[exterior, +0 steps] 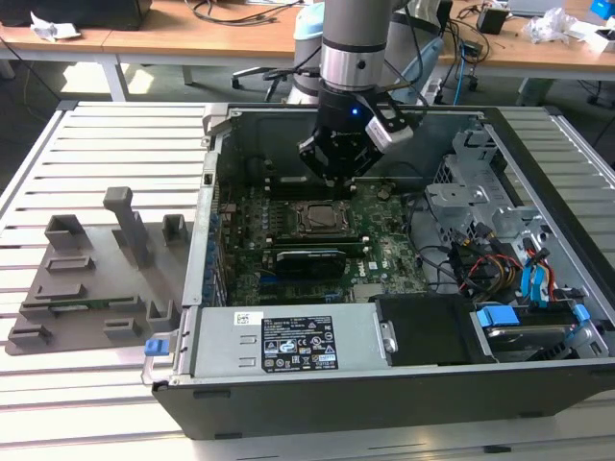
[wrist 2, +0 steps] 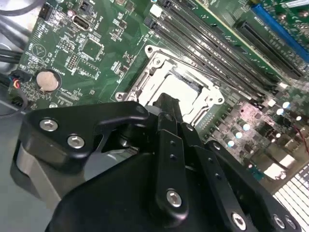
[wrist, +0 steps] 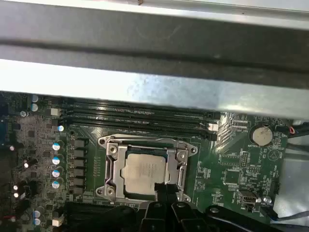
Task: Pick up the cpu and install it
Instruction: 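Install the first cpu locking lever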
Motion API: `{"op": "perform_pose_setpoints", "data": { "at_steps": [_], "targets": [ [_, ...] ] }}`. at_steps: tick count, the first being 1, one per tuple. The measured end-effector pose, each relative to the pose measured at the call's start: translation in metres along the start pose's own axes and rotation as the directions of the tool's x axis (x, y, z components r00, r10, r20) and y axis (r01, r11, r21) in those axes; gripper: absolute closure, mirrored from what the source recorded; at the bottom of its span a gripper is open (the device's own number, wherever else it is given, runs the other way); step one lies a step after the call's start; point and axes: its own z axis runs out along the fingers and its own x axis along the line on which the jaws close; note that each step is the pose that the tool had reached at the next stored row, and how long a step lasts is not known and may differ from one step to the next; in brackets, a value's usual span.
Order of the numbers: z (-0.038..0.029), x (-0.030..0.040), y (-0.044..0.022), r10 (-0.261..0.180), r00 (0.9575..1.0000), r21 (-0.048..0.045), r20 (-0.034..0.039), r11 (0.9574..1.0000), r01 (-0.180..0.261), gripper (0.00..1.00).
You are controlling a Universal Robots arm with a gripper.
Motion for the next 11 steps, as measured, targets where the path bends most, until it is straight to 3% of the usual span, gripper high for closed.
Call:
{"op": "perform_pose_setpoints", "data": {
  "at_steps": [1, 3, 6, 11],
  "targets": [
    [-0.0062, 0.0000, -0.0009, 0.000, 1.0000, 0.0001, -0.0001, 1.0000, 0.000, 0.89],
    [-0.0123, 0.0001, -0.0019, 0.000, 1.0000, 0.0001, -0.0001, 1.0000, 0.000, 0.89],
    [-0.0182, 0.0001, -0.0027, 0.000, 1.0000, 0.0001, -0.0001, 1.0000, 0.000, 0.89],
    [-0.0193, 0.0001, -0.0028, 0.000, 1.0000, 0.0000, 0.0000, 1.0000, 0.000, 0.89]
  ]
}}
